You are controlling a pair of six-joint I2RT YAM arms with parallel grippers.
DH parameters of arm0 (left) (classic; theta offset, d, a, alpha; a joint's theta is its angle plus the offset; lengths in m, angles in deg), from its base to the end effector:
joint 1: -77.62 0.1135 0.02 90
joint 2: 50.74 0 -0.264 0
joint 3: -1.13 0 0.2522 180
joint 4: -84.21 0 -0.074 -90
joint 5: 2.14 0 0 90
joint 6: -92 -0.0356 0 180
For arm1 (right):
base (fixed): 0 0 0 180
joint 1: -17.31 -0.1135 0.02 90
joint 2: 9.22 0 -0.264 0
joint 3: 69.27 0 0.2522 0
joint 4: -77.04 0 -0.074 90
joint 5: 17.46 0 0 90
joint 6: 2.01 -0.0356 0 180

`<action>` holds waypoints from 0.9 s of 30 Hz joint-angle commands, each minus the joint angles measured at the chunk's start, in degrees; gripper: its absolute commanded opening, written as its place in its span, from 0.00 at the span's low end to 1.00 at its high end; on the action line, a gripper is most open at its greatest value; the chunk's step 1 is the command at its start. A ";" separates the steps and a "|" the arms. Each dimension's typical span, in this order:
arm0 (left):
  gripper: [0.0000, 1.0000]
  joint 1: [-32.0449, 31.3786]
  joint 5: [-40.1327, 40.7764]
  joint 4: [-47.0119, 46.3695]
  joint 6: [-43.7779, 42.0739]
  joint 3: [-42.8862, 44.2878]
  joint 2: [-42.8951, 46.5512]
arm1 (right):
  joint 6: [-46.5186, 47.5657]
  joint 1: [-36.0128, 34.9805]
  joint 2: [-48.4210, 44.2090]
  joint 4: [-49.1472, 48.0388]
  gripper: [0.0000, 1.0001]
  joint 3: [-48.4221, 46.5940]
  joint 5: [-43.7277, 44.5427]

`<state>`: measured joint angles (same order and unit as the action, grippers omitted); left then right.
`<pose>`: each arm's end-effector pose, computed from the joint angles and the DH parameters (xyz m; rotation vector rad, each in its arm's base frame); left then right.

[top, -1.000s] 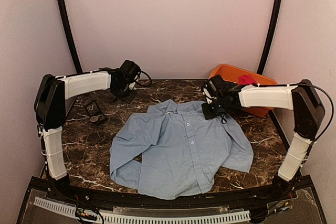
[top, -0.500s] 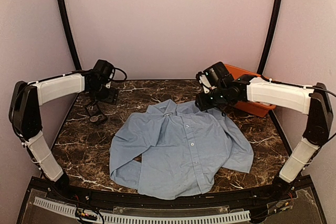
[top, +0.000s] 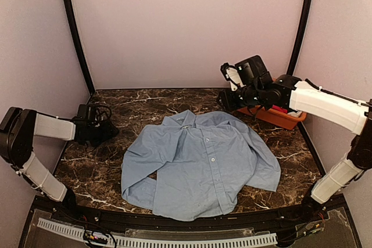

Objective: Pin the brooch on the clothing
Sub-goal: Pick up the brooch from the brooch box.

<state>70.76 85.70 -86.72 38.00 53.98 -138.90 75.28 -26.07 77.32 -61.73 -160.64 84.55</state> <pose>0.2934 -0.0366 0.1550 -0.5810 2.3103 -0.4078 0.2544 0.2302 0.3337 -0.4702 2.1576 0.3190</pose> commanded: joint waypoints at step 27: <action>0.70 6.10 -2.01 -39.14 24.91 -19.49 -0.47 | -0.80 -1.27 -3.69 0.78 0.56 -0.09 -2.28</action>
<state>75.27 86.38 -122.52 59.75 34.68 -135.56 75.21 -26.90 75.31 -61.65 -159.54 82.65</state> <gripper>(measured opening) 0.715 0.561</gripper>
